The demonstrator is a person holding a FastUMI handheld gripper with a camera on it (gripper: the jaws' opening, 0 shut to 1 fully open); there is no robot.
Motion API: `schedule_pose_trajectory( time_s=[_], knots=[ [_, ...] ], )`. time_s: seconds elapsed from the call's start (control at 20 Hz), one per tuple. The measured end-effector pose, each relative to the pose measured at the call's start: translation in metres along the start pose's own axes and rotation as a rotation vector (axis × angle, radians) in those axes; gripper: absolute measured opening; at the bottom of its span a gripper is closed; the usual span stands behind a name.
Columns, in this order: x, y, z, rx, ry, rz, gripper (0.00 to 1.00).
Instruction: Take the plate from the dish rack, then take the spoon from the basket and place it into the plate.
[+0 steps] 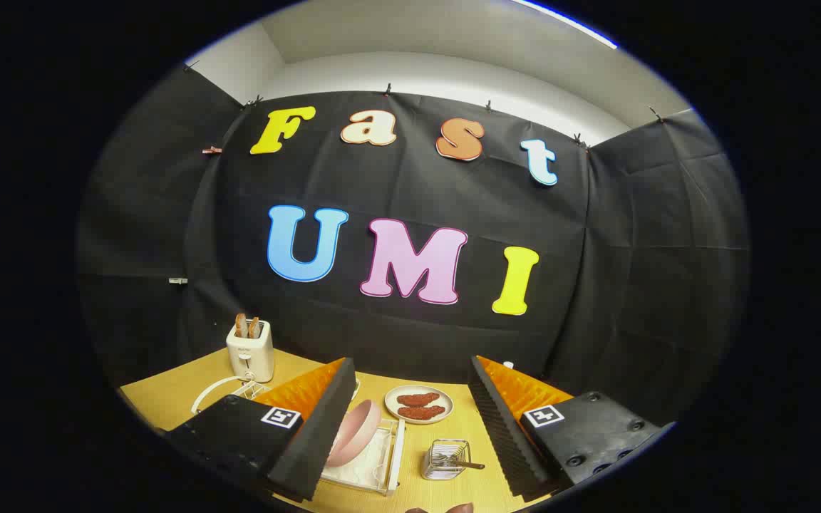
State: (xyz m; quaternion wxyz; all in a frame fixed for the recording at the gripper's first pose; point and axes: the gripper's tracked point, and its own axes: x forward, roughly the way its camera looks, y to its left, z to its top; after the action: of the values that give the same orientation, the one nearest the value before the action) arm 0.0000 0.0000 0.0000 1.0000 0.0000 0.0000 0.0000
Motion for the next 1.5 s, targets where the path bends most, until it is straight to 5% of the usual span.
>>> schedule_pose_trajectory(
  time_s=[0.9,1.5],
  knots=[
    [0.014,0.008,-0.009,-0.003,0.024,0.026,0.97],
    [0.085,0.042,-0.117,0.113,0.542,0.152,0.98]
  ],
)
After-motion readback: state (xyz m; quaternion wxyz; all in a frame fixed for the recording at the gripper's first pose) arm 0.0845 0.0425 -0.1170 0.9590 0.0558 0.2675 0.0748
